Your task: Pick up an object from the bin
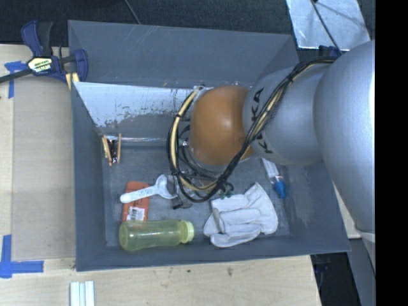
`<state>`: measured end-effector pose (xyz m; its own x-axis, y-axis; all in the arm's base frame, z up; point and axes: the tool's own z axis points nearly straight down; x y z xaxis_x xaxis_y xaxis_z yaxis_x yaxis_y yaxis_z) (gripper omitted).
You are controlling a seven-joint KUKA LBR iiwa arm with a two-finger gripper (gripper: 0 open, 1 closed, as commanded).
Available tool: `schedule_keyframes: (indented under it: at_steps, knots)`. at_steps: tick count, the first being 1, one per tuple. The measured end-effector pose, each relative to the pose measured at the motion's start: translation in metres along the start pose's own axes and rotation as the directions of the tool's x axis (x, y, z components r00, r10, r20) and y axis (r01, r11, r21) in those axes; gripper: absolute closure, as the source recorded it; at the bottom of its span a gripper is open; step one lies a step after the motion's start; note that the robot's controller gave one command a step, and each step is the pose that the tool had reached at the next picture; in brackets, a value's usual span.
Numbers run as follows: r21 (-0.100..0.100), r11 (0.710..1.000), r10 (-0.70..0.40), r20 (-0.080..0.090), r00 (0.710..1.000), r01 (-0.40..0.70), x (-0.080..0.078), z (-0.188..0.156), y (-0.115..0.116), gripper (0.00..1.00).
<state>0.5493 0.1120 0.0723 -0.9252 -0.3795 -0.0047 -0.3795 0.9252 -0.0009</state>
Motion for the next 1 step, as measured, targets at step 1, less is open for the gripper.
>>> schedule_keyframes:
  at_steps: [1]
  knots:
    - [-0.001, 1.0, -0.022, -0.004, 1.0, 0.022, 0.0079, -0.0024, -0.0078, 1.0]
